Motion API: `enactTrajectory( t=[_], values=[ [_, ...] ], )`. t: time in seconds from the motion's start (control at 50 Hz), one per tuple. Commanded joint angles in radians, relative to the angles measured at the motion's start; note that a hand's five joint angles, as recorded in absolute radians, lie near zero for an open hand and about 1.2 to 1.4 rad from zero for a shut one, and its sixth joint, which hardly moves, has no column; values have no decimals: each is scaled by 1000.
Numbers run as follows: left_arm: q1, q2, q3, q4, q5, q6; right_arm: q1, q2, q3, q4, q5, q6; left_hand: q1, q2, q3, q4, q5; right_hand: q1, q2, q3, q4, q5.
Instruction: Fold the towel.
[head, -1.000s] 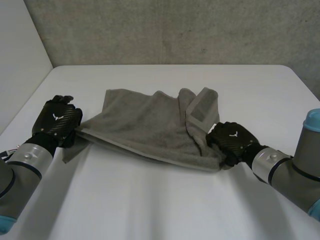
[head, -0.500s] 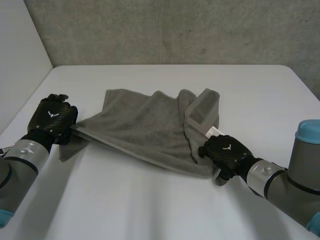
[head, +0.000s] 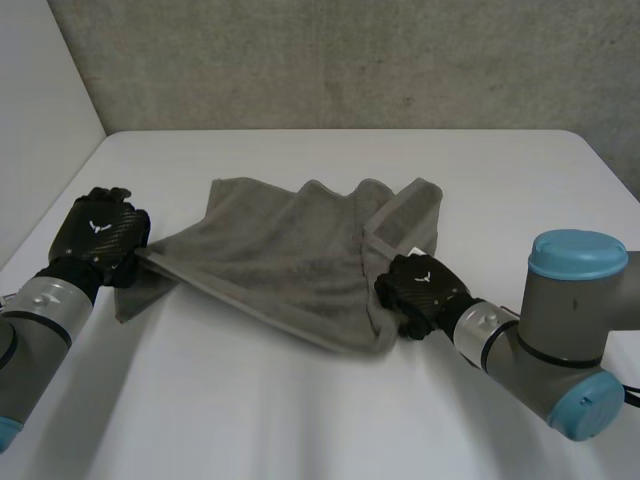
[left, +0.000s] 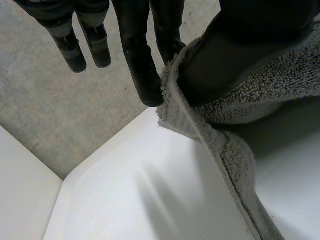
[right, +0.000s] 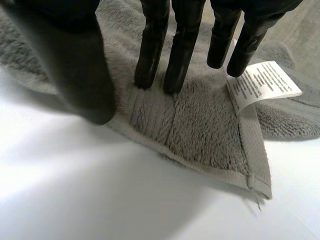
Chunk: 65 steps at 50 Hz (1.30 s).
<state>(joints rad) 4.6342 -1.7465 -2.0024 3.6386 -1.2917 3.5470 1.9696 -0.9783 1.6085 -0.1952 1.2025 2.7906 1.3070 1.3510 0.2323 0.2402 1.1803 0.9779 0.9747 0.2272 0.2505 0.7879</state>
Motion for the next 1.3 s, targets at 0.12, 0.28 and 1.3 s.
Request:
enactTrajectory(
  t=[0.12, 0.28, 1.3],
  values=[
    [4, 1, 1, 0, 0, 0, 9, 26, -81, 2, 14, 53, 89, 45, -58, -66, 41, 418, 422, -53, -76, 434],
    [11, 1, 2, 0, 0, 0, -5, -6, -94, 2, 20, 49, 89, 45, -58, -66, 41, 418, 422, -53, -76, 434],
    [-18, 199, 2, -100, 6, -103, -121, -422, -200, 421, 14, -21, 89, 45, -58, -66, 41, 418, 422, -53, -76, 434]
  ],
)
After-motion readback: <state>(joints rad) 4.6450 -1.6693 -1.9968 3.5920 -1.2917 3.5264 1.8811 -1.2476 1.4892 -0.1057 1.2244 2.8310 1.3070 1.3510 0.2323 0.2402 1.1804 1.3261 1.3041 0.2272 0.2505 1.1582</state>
